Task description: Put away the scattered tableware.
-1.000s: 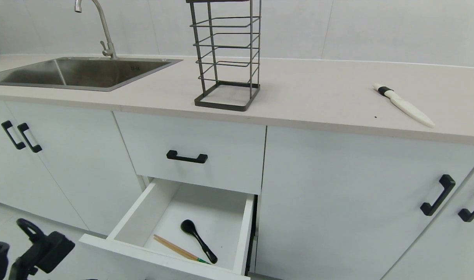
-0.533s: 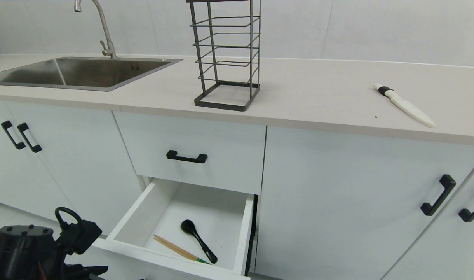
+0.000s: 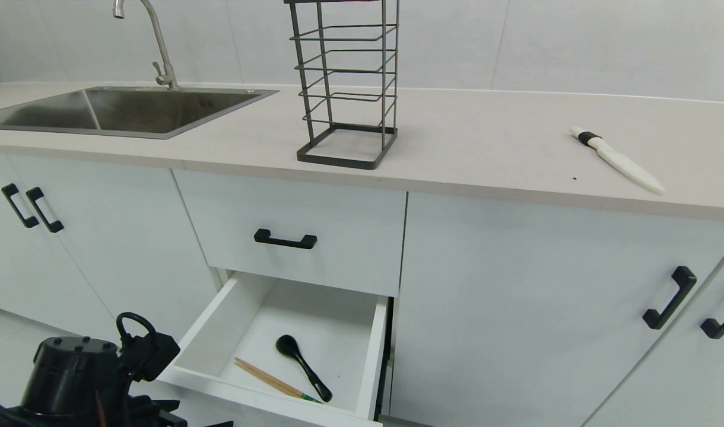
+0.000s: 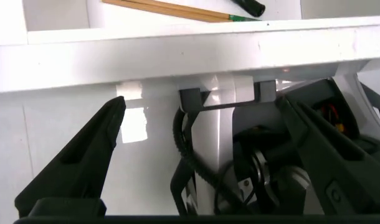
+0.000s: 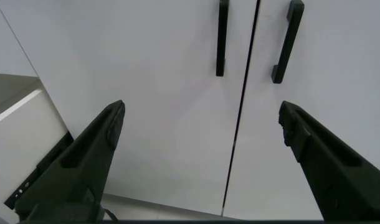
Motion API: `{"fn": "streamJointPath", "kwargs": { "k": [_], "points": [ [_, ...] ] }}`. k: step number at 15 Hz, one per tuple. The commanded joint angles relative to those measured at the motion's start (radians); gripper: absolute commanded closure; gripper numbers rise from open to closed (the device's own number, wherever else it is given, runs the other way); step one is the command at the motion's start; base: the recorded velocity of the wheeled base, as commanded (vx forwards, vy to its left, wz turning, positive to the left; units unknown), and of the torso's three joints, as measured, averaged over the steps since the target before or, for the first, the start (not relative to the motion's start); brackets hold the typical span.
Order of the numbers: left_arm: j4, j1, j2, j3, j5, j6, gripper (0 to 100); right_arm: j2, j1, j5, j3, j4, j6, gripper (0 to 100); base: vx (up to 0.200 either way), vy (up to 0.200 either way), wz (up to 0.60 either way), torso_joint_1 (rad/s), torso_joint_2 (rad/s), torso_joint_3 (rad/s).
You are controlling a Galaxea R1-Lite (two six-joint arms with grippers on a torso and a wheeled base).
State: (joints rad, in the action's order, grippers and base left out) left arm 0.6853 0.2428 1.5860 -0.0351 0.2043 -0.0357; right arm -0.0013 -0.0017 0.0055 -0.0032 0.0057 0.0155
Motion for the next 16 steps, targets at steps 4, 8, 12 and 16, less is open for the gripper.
{"fn": "streamJointPath", "kwargs": {
  "k": [4,8,12,16],
  "points": [
    [0.160,0.001,0.151,-0.005,0.001,0.002,0,0.001,0.000,0.001,0.000,0.000,0.000,0,0.000,0.000,0.00,0.000,0.00,0.000],
    [0.313,0.001,0.253,-0.006,-0.002,0.002,0,0.001,0.000,0.001,0.000,0.000,0.000,0,0.000,0.000,0.00,0.000,0.00,0.000],
    [0.539,-0.002,0.396,-0.008,0.001,0.000,0,0.001,0.000,0.001,0.000,0.000,0.000,0,0.000,0.000,0.00,0.000,0.00,0.000],
    [0.694,-0.002,0.496,-0.046,0.003,-0.006,0,0.001,0.000,0.001,0.000,-0.001,0.000,0,0.000,0.000,0.00,0.000,0.00,0.000]
  ]
}}
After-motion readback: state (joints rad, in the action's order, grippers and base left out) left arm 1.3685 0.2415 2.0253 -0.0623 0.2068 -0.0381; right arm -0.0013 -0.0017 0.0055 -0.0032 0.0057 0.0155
